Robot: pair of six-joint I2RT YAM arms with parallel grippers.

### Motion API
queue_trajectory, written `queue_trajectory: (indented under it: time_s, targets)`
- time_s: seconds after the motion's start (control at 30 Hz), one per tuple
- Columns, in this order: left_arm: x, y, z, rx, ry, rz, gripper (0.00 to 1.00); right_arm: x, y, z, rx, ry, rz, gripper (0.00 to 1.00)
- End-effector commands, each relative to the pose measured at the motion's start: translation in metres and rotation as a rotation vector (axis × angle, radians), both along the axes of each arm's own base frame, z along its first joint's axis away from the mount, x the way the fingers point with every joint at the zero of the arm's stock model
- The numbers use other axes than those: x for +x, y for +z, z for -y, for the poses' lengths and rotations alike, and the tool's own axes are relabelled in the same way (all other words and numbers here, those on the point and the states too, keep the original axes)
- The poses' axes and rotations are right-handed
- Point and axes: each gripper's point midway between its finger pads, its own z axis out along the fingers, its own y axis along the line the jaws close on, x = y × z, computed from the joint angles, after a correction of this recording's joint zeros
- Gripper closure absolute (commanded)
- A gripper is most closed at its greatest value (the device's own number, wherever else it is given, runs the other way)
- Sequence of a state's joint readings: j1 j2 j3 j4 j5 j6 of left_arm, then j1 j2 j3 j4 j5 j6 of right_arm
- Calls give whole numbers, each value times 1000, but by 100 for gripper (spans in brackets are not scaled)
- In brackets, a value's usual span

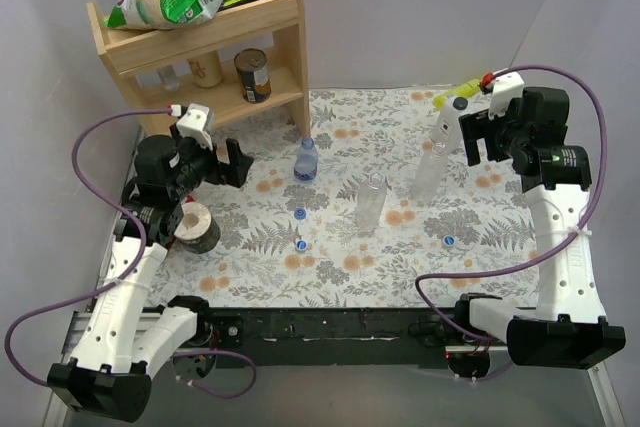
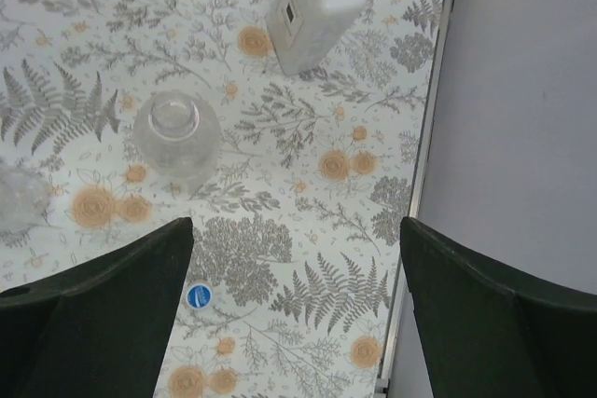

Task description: Screw on the bottle caps

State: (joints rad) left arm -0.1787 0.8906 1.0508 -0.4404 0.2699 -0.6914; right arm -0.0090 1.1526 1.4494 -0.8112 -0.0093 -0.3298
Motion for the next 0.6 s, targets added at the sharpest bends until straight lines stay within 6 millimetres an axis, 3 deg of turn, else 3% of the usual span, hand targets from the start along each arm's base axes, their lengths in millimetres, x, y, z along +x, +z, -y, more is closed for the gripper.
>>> queue_trajectory:
  time_s: [0.0, 0.07, 0.1, 0.17, 0.2, 0.3, 0.4, 0.57]
  targets:
    - [-11, -24, 10, 3, -77, -4, 2, -16, -6, -15, -25, 148, -8, 2]
    - [-8, -26, 12, -25, -73, -11, 2, -24, 10, -36, -100, 381, 48, 5]
    - [-8, -27, 14, -32, -81, -19, 2, -35, 16, -62, -61, 556, 78, 7]
    - [-12, -33, 25, -44, -147, -43, 2, -40, 21, -76, -33, 636, 90, 9]
    - [-15, -35, 27, -50, -168, -49, 2, -45, 20, -100, 0, 711, 74, 10]
    - [-23, -44, 37, -57, -238, -70, 2, -55, 0, -139, -8, 868, -44, 17]
    - [-30, -53, 45, -62, -307, -88, 2, -60, -16, -165, -20, 964, -71, 17]
    - [-35, -61, 49, -77, -336, -104, 2, -49, -30, -190, -50, 1026, -64, 15]
